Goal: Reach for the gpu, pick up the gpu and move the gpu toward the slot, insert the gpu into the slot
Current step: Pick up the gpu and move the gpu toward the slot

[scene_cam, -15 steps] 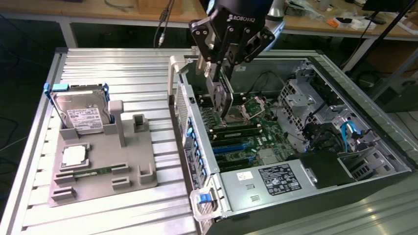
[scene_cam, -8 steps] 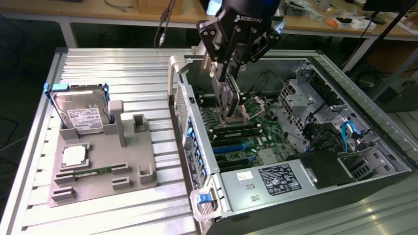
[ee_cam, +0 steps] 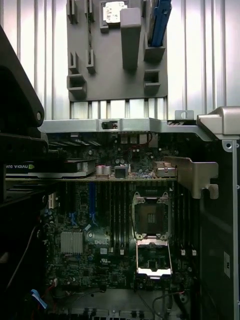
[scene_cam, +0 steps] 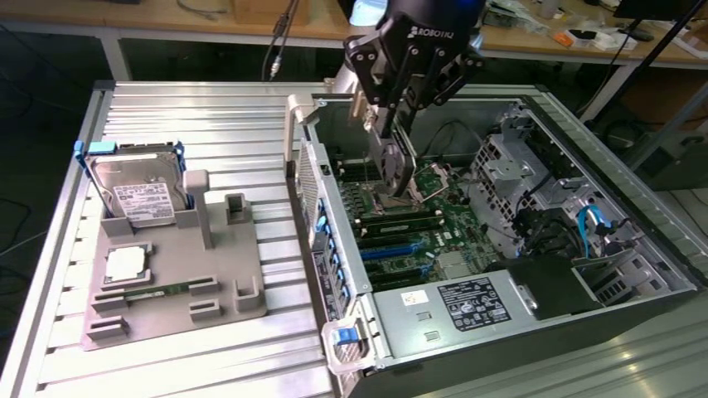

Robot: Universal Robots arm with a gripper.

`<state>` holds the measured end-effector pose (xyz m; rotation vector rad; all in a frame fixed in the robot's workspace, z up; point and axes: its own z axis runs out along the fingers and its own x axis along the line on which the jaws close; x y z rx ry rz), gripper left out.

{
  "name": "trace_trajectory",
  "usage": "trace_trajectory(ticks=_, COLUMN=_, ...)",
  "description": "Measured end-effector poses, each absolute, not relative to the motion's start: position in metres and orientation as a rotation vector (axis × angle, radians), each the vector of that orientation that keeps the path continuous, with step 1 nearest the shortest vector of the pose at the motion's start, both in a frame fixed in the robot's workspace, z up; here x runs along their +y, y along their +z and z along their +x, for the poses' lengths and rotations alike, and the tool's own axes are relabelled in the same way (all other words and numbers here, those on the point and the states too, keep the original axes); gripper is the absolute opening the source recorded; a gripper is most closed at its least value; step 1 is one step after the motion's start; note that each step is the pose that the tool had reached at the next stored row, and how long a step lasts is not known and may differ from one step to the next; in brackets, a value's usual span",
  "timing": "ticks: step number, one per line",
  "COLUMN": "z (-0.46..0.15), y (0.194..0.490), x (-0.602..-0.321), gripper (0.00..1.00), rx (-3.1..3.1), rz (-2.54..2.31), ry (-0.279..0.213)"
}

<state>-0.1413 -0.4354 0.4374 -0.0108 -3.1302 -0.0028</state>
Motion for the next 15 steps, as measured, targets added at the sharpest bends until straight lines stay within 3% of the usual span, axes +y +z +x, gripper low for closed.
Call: trace_trajectory(ticks=15, z=-0.115, y=0.437, x=-0.435, gripper=0.27, rx=-3.147, rz=-0.011, ry=-0.003)
